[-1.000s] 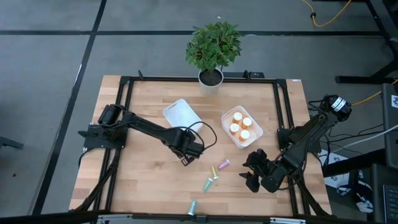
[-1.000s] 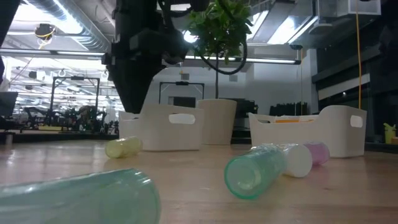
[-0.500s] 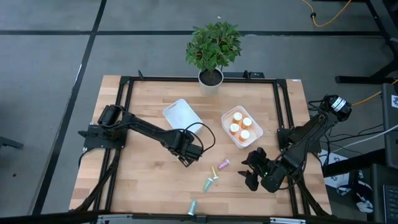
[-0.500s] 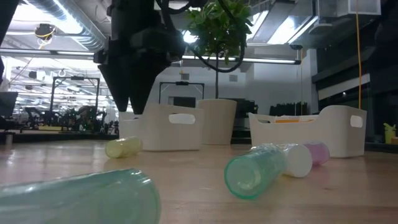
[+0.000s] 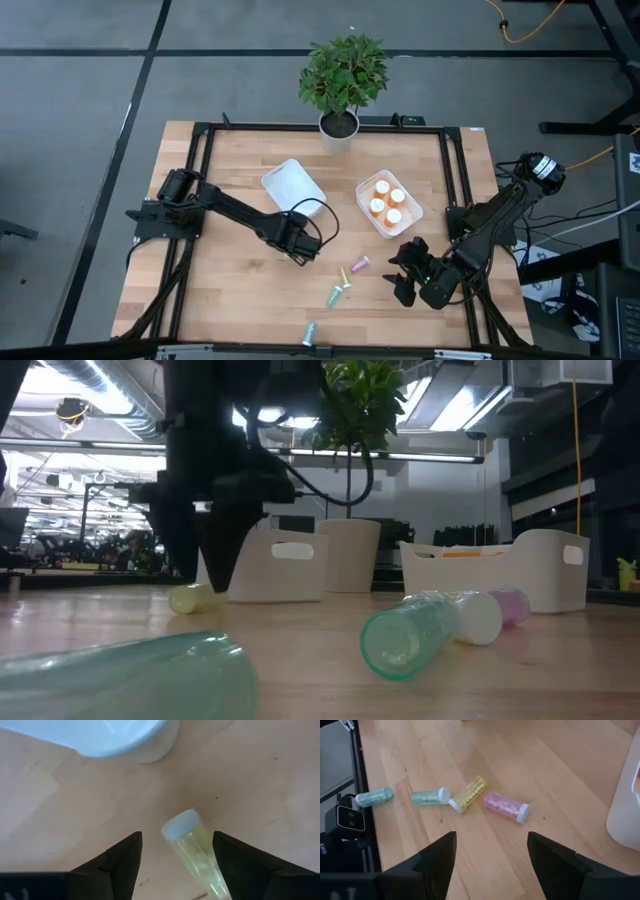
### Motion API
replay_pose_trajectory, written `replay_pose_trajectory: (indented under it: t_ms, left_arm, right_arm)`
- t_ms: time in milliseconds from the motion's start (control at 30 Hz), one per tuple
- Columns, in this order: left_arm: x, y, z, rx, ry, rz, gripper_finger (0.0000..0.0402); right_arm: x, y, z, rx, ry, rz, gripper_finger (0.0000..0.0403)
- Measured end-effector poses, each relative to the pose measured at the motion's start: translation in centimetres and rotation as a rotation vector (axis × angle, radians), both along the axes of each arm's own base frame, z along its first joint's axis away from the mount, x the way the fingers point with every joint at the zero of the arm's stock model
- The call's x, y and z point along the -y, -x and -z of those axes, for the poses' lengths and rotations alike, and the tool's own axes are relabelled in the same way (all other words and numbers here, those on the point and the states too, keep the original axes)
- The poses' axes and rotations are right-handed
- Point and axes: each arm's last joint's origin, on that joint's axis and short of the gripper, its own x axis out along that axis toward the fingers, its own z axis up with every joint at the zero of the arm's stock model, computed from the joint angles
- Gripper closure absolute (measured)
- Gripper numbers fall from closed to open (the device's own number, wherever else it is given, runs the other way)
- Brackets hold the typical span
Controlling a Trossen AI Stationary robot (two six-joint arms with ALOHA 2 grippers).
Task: Pick and place medicine bottles into bin by pill shape (circle, oval)
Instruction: Put the left yellow pill bottle into the left white bin
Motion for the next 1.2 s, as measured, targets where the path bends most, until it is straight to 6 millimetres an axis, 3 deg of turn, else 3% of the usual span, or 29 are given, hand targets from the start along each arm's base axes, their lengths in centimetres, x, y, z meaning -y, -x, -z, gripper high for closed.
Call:
replay_pose_trajectory:
  t_ms: [433,767,933,1067,1200]
  left_arm:
    - [0.0,-0.1,0.9,0.057,0.034,-0.054,0.0173]
    - [-0.1,-0.1,0.9,0.056,0.036,-0.058,0.0256]
    - [0.1,-0.1,0.9,0.044,-0.001,0.041,0.0302]
    - [0.8,0.1,-0.5,0.085,-0.001,0.084,0.0319]
    - [2.2,0.8,-4.0,0.199,-0.04,0.174,0.0319]
  right_arm:
    - [0.0,0.0,0.0,-0.001,0.006,-0.005,0.0157]
    - [0.0,0.0,0.0,-0.001,0.009,-0.009,0.0157]
    - [0.0,0.0,0.0,-0.001,0.01,-0.009,0.0157]
    - [0.0,0.0,0.0,-0.002,0.01,-0.009,0.0157]
    - [0.0,0.0,0.0,-0.001,0.016,-0.01,0.0157]
